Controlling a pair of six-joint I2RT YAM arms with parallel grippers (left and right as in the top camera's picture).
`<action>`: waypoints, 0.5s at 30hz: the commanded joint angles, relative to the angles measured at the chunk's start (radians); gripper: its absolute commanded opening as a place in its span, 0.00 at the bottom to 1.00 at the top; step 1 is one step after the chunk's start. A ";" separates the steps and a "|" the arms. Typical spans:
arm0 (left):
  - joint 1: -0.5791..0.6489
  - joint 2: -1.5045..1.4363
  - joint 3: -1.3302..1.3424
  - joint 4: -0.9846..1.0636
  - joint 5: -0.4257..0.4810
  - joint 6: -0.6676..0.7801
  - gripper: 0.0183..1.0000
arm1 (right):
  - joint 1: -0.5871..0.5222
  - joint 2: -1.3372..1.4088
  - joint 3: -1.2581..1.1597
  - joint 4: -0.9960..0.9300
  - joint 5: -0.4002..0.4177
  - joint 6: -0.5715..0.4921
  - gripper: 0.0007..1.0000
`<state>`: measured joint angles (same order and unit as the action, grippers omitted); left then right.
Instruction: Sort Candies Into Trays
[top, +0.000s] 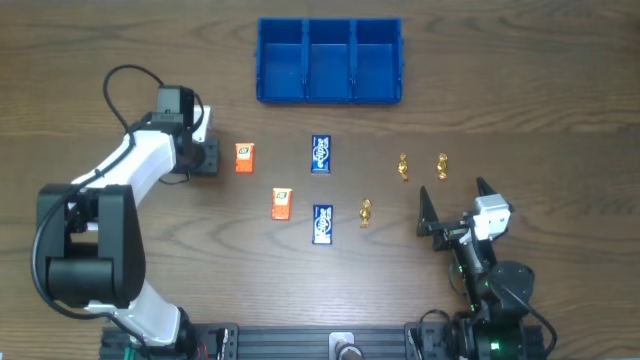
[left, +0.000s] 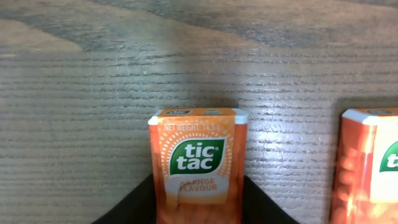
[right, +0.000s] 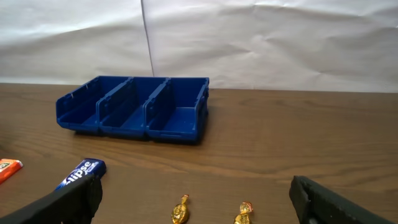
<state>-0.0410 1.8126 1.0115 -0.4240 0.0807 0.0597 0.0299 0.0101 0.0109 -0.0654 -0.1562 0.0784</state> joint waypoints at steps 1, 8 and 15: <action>0.001 0.027 0.023 -0.010 0.018 -0.030 0.36 | -0.004 -0.007 -0.003 -0.003 0.008 -0.001 1.00; -0.142 -0.047 0.444 -0.256 -0.090 -0.207 0.31 | -0.004 -0.007 -0.003 -0.003 0.009 -0.001 1.00; -0.321 0.157 0.881 -0.286 -0.146 -0.278 0.34 | -0.004 -0.007 -0.003 -0.003 0.009 -0.001 1.00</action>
<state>-0.3313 1.8305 1.7966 -0.7063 -0.0341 -0.1810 0.0299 0.0101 0.0109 -0.0654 -0.1562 0.0788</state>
